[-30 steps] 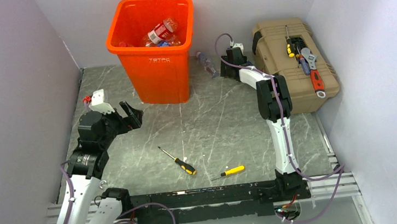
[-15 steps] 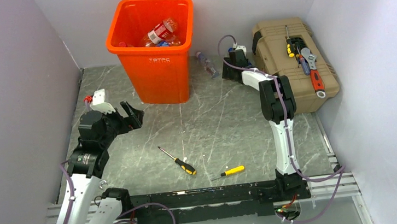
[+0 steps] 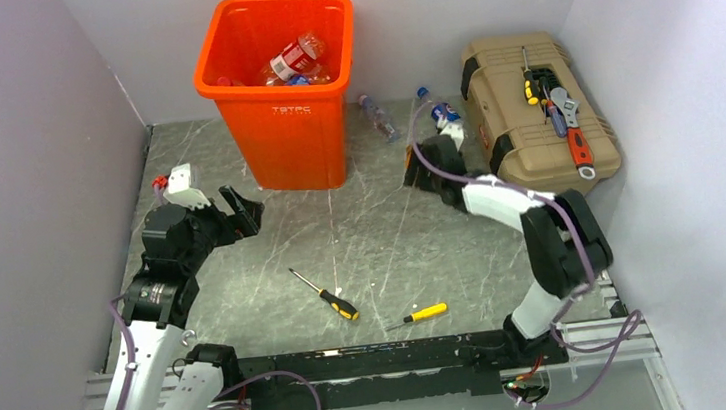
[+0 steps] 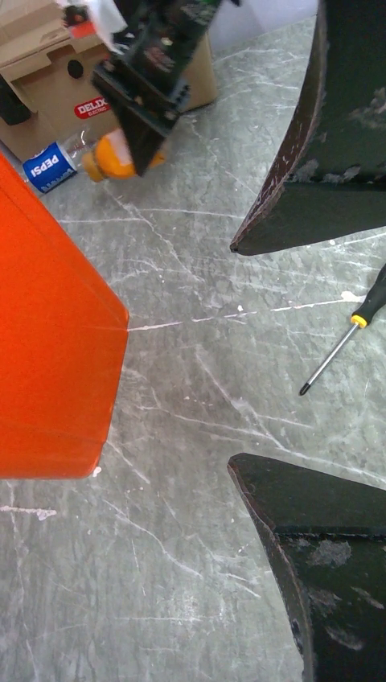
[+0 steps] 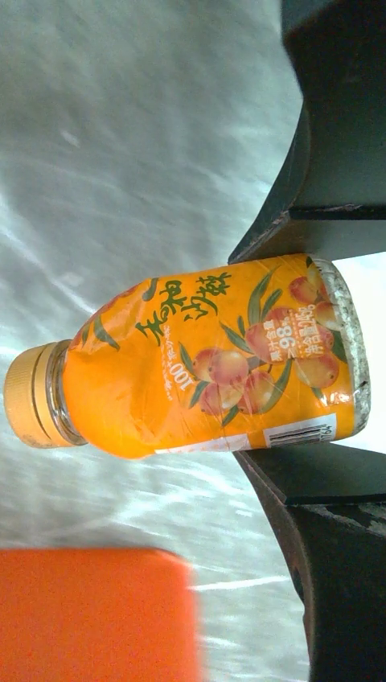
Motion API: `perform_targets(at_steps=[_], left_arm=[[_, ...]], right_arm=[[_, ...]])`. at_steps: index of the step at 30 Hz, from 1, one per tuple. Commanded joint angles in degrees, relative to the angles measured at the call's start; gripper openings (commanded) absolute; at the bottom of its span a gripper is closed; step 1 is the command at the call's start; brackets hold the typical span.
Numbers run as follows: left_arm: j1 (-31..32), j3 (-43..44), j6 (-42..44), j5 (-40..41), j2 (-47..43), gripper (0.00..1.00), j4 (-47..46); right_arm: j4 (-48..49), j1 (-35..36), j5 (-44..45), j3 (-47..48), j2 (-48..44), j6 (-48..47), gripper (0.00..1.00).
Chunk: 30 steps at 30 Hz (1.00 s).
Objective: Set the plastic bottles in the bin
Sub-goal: Move the plastic bottle to the center of the board.
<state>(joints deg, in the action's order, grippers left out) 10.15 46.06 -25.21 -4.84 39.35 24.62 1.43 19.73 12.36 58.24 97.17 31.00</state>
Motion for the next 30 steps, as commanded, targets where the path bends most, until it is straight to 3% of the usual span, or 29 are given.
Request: perform_targets(at_steps=[1, 9, 14, 23, 28, 30], left_arm=[[-0.22, -0.4, -1.23, -2.17, 0.1, 0.98, -2.77], [-0.22, -0.27, -1.35, -3.23, 0.38, 0.98, -2.91], [-0.22, -0.33, -1.42, -3.54, 0.72, 0.98, -2.76], [-0.22, -0.47, -1.59, -3.98, 0.45, 0.98, -2.91], [-0.19, -0.45, -1.68, -4.3, 0.01, 0.98, -2.84], [-0.13, -0.45, -1.75, -4.26, -0.09, 0.99, -2.77]], right_arm=[[-1.96, 6.58, 3.83, -9.7, -10.47, 3.32, 0.45], [-12.03, 12.64, 2.57, -18.12, -23.25, 1.69, 0.49], [-19.07, 13.3, -4.03, -13.92, -18.58, 0.42, 0.55], [-25.31, 13.74, -8.12, -7.38, -9.4, -3.87, 0.66], [-29.04, 13.84, -8.79, -3.38, -6.71, -6.13, 0.87], [-30.75, 13.83, -8.51, -1.88, -5.97, -7.05, 0.91]])
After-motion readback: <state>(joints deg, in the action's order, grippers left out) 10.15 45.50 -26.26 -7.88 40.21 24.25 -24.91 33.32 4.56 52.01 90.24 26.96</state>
